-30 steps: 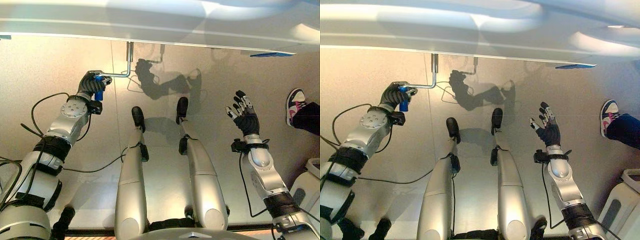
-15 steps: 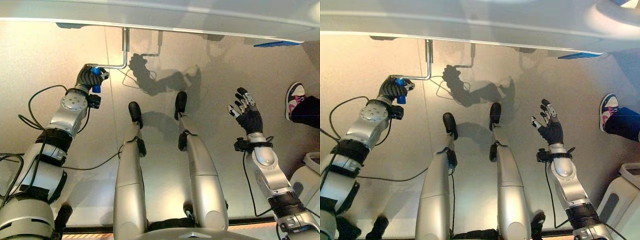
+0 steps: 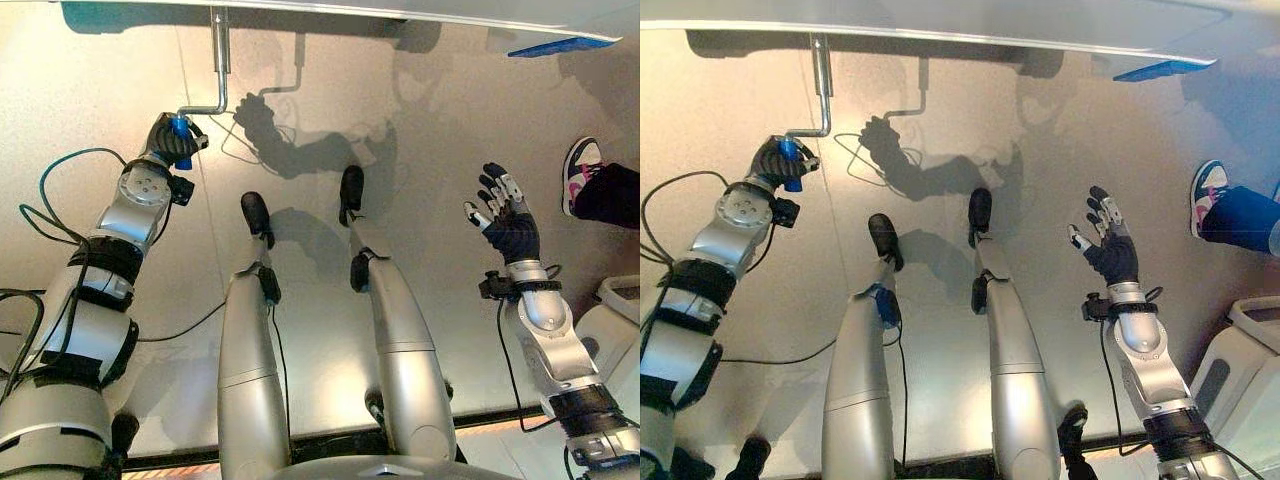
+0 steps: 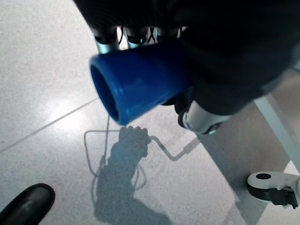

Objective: Raise the hospital bed

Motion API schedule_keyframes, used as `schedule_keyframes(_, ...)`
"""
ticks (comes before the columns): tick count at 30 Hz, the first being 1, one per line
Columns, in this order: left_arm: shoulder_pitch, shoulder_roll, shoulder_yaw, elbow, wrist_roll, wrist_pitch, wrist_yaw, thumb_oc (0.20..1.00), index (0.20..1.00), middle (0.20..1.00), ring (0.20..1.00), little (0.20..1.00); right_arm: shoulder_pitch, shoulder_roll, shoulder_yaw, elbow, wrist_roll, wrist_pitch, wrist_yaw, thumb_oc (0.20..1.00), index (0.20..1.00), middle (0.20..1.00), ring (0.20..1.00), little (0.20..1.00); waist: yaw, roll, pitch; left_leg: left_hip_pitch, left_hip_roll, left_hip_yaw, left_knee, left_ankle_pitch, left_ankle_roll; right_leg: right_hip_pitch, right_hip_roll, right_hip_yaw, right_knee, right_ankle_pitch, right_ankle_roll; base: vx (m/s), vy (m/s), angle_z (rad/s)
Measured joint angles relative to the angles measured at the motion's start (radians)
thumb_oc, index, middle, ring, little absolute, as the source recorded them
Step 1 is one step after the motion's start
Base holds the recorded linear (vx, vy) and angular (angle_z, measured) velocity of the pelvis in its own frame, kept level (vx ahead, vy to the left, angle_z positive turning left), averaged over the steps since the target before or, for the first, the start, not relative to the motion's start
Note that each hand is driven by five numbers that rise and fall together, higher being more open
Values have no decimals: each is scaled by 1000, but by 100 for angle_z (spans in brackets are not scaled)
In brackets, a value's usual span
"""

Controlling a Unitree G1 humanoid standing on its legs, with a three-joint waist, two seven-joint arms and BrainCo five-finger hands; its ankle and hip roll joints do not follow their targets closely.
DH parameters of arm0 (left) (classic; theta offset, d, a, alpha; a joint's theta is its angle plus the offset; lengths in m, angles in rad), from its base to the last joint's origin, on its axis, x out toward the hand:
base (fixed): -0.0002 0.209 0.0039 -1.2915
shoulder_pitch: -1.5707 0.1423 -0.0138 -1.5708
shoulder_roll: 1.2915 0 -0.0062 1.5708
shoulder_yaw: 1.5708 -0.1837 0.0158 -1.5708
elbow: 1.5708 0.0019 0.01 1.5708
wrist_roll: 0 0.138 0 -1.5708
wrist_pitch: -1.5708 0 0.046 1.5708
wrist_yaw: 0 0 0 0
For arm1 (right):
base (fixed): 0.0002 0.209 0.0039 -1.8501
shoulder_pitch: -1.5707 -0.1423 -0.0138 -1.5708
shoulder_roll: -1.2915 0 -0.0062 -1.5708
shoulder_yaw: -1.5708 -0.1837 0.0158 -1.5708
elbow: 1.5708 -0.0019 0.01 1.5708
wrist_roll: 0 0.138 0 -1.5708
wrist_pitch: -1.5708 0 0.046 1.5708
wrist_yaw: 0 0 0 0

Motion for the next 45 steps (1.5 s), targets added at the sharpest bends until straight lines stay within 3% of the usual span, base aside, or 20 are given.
schedule_keyframes(14, -82, -65, -38, 65, 64, 10, 56, 200, 200, 200, 200, 200, 7, -5, 4, -17, 25, -9, 10, 1000, 1000, 1000, 1000, 1000, -6, -3, -1, -33, 0, -1, 10, -4, 1, -28, 1, -1, 0, 1, 1, 0, 0, 0)
schedule_keyframes(21, -148, -141, -78, 133, 64, 45, 95, 200, 200, 200, 200, 200, 8, -5, 6, -17, 29, -12, 10, 1000, 1000, 1000, 1000, 1000, -34, -36, -2, -43, 0, 4, 15, -8, 4, -41, 1, 7, -1, 3, 5, 4, -9, -1)
schedule_keyframes(30, -160, -217, -80, 133, 61, 46, 116, 200, 200, 200, 200, 200, 9, 0, 13, -16, 29, -13, 8, 1000, 1000, 1000, 1000, 1000, -39, -47, -3, -47, -1, 25, 19, -20, 15, -52, -1, 25, 0, 0, 14, 3, -8, -1)
schedule_keyframes(40, -151, -276, -88, 75, 17, 45, 124, 200, 200, 200, 200, 200, 9, 8, 13, -16, 29, -14, 4, 1000, 1000, 1000, 1000, 1000, -54, -55, -3, -45, -5, 30, 18, -22, 18, -53, -5, 32, 2, -2, 19, 0, -3, 0)
schedule_keyframes(45, -111, -281, -118, -56, -69, 33, 134, 200, 200, 200, 200, 200, 8, 14, 12, -15, 29, -17, 2, 1000, 1000, 1000, 1000, 1000, -53, -55, -3, -41, -9, 35, 15, -21, 20, -59, -10, 37, 14, -4, 21, 0, 0, 0)
